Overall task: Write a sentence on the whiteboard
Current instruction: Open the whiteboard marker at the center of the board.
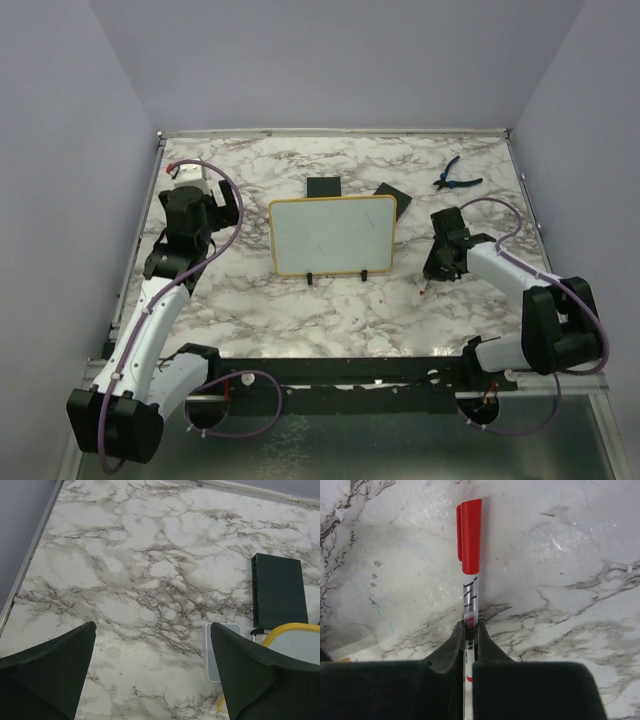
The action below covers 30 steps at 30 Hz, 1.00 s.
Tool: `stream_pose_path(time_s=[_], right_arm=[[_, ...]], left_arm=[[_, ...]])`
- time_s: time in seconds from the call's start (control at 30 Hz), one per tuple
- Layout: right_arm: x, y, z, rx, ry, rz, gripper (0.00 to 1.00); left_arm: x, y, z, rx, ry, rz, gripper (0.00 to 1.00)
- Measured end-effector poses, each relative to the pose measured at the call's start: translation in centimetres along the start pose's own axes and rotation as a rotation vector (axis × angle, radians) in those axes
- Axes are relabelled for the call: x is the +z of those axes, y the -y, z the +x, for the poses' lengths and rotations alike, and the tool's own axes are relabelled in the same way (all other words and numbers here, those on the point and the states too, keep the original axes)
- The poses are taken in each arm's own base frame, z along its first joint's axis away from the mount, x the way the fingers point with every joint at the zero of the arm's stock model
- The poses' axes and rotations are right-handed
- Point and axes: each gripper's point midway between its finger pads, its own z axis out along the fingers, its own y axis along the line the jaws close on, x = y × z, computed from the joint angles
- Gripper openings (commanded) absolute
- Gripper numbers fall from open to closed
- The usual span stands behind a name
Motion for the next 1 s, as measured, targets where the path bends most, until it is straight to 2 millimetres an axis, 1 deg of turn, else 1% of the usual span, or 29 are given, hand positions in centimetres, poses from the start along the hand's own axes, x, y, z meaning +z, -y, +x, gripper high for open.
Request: stream_pose_path(time_s=[0.1,0.2,0.37,0.43,0.5,0.57,0.6,0.63,0.77,0.8,0.83,0.87,0.9,1.0], right_arm=[[-1.1,0.2,-0.1,0.001,0.011,-0.002,0.00],[-3.2,0.1,-1.1,0.005,0.059,-0.023,0.00],[-8.3,-0.9,-4.0,-0.007,0.179,-0.105,0.00],[-10.2,-1.3,-4.7,-0.028,0.213,-0.142,0.00],[-11.9,-1.7,-4.8,-0.061,0.225,-0.187,0.00],[-13.4,-2.3,-4.4,-0.098,0.223,-0.249,0.00],[-14.0,-2.7,-3.9,-0.125,0.198,-0.287,0.00],[-14.9,-3.0,-3.7,-0.135,0.210,-0.324,0.00],[-18.3,-5.5,-1.6,-0.223,0.146,-0.545,0.00],[-19.1,-6.3,-1.0,-0.244,0.123,-0.603,0.00],[-19.7,-6.8,-0.4,-0.263,0.099,-0.653,0.00],[-20.2,-7.3,0.2,-0.280,0.072,-0.701,0.00],[-20.8,-7.8,0.9,-0.295,0.043,-0.745,0.00],[-22.3,-8.7,2.6,-0.336,-0.038,-0.863,0.00]], left_arm=[[0.0,0.1,0.3,0.019,-0.006,0.005,0.99],[0.0,0.3,0.4,0.036,-0.008,0.014,0.99],[-0.4,1.4,0.4,0.063,-0.003,0.047,0.99],[-0.7,2.5,0.5,0.090,-0.001,0.082,0.99],[-1.2,3.8,0.5,0.122,0.004,0.120,0.99],[-1.9,5.0,-0.1,0.166,0.024,0.150,0.99],[-2.5,5.8,-0.6,0.172,0.038,0.175,0.99],[-3.1,6.5,-1.4,0.185,0.060,0.197,0.99],[-5.4,9.3,-4.2,0.222,0.138,0.293,0.99],[-5.9,10.0,-4.6,0.234,0.150,0.320,0.99],[-6.4,10.9,-4.7,0.248,0.157,0.352,0.99],[-6.9,11.9,-4.4,0.273,0.159,0.396,0.99],[-7.3,12.6,-4.1,0.288,0.156,0.423,0.99],[-8.9,15.4,-2.8,0.361,0.148,0.551,0.99]])
